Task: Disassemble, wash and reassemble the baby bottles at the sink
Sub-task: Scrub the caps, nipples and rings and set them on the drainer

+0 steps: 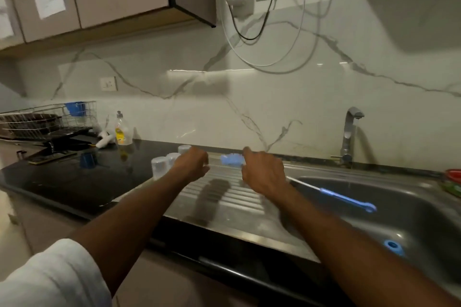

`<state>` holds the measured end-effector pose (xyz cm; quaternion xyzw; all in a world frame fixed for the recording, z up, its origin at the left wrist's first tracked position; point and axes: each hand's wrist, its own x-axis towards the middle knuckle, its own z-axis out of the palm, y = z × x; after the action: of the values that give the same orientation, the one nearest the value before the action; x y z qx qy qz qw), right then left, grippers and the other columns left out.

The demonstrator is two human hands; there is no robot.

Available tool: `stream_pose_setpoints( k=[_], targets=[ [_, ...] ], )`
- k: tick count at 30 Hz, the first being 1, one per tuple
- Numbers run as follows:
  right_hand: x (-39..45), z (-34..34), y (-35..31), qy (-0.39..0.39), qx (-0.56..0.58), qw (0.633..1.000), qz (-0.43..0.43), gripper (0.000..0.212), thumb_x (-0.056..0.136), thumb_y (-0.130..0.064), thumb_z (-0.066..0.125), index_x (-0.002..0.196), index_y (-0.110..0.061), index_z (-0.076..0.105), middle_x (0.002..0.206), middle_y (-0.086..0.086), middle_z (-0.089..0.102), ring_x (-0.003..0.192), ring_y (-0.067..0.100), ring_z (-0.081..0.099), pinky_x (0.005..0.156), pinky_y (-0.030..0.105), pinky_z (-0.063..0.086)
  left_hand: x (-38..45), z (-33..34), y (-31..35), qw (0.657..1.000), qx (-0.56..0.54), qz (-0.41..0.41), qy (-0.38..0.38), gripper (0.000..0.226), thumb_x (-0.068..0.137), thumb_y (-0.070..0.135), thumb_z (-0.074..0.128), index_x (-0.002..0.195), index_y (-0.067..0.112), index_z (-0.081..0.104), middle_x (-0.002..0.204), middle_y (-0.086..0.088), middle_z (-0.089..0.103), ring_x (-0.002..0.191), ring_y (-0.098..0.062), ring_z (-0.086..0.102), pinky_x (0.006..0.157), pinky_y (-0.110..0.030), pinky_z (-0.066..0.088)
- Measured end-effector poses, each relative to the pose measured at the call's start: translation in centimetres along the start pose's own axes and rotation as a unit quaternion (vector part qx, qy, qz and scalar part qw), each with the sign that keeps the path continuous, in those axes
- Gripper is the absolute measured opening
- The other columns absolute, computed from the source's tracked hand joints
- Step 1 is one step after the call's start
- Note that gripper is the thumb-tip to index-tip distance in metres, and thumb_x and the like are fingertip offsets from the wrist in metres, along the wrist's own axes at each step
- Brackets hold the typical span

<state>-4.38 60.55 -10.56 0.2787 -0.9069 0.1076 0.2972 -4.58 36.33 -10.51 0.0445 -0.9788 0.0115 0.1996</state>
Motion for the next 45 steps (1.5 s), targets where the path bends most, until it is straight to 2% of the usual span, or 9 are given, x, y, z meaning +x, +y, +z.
stream_pose_setpoints(
  k=[10,18,20,22,26,30,34,41,45],
  targets=[
    [-3.9,-5.5,14.6,-0.048,-0.083,0.994,0.053,0.034,0.100,-0.035,0.054,0.131,-0.021,0.047,0.111,0.007,0.067,0.086,0.022,0.063,0.068,0.032,0.044,3.0,3.8,17.6,0.986,-0.062,0.157,0.013,0.025,0.094,0.039,0.063,0.104,0.019,0.073,0.106,-0.006,0.073,0.095,-0.026,0.068,0.083,-0.040,0.057],
    [-11.8,-1.4,24.0,-0.136,-0.106,0.969,0.179,0.037,0.096,-0.046,0.059,0.125,-0.023,0.056,0.119,0.004,0.066,0.102,0.022,0.064,0.084,0.036,0.051,2.2,11.4,31.2,0.959,-0.070,0.261,-0.083,0.018,0.094,0.032,0.060,0.107,0.024,0.070,0.109,-0.003,0.069,0.097,-0.022,0.067,0.080,-0.036,0.053],
    [-13.4,0.0,25.5,-0.217,-0.124,0.944,0.216,0.040,0.095,-0.047,0.060,0.124,-0.021,0.058,0.118,0.004,0.068,0.102,0.020,0.066,0.086,0.035,0.052,2.4,13.1,33.5,0.926,-0.052,0.335,-0.170,0.019,0.094,0.033,0.065,0.111,0.026,0.069,0.113,0.002,0.067,0.098,-0.015,0.062,0.080,-0.032,0.048],
    [-13.8,0.6,27.2,-0.278,-0.082,0.915,0.282,0.030,0.092,-0.043,0.062,0.104,-0.017,0.068,0.099,0.002,0.074,0.082,0.016,0.072,0.070,0.028,0.057,2.6,13.9,35.2,0.881,-0.029,0.411,-0.232,0.020,0.092,0.039,0.068,0.110,0.029,0.067,0.111,0.007,0.066,0.095,-0.011,0.059,0.076,-0.028,0.042],
    [-13.1,0.9,29.9,-0.281,-0.038,0.895,0.344,0.018,0.087,-0.028,0.063,0.091,-0.013,0.071,0.076,-0.001,0.075,0.061,0.015,0.073,0.068,0.033,0.062,1.6,15.6,37.2,0.806,-0.114,0.478,-0.330,0.040,0.080,0.060,0.075,0.111,0.038,0.063,0.111,0.014,0.062,0.102,-0.010,0.058,0.092,-0.032,0.050],
    [-13.1,0.5,29.3,-0.300,0.054,0.879,0.366,0.024,0.089,-0.033,0.069,0.083,-0.010,0.067,0.076,0.000,0.073,0.061,0.012,0.073,0.067,0.028,0.062,0.3,17.0,37.6,0.718,-0.031,0.591,-0.367,0.044,0.084,0.023,0.079,0.126,0.019,0.065,0.121,-0.006,0.062,0.112,-0.026,0.056,0.095,-0.033,0.040],
    [-13.5,0.3,28.6,-0.293,0.092,0.871,0.383,0.026,0.089,-0.032,0.070,0.093,-0.006,0.068,0.078,0.004,0.075,0.067,0.017,0.075,0.075,0.036,0.064,0.3,16.6,37.8,0.762,0.094,0.573,-0.288,0.050,0.087,0.042,0.073,0.133,0.033,0.058,0.135,0.002,0.054,0.124,-0.024,0.048,0.102,-0.049,0.044],
    [-13.6,0.0,29.9,-0.238,0.115,0.876,0.402,0.016,0.095,-0.025,0.060,0.091,-0.010,0.062,0.070,0.000,0.075,0.062,0.018,0.075,0.077,0.040,0.064,1.5,15.7,36.8,0.855,0.209,0.468,-0.086,0.047,0.086,0.046,0.072,0.130,0.032,0.062,0.144,-0.002,0.047,0.137,-0.026,0.035,0.104,-0.049,0.035],
    [-13.5,0.1,30.1,-0.206,0.133,0.873,0.421,0.018,0.098,-0.029,0.059,0.092,-0.013,0.055,0.077,0.004,0.073,0.072,0.022,0.076,0.081,0.040,0.063,2.1,16.2,36.6,0.858,0.130,0.478,-0.137,0.053,0.087,0.033,0.074,0.137,0.032,0.056,0.147,0.000,0.045,0.137,-0.024,0.037,0.106,-0.046,0.041]
  ],
)
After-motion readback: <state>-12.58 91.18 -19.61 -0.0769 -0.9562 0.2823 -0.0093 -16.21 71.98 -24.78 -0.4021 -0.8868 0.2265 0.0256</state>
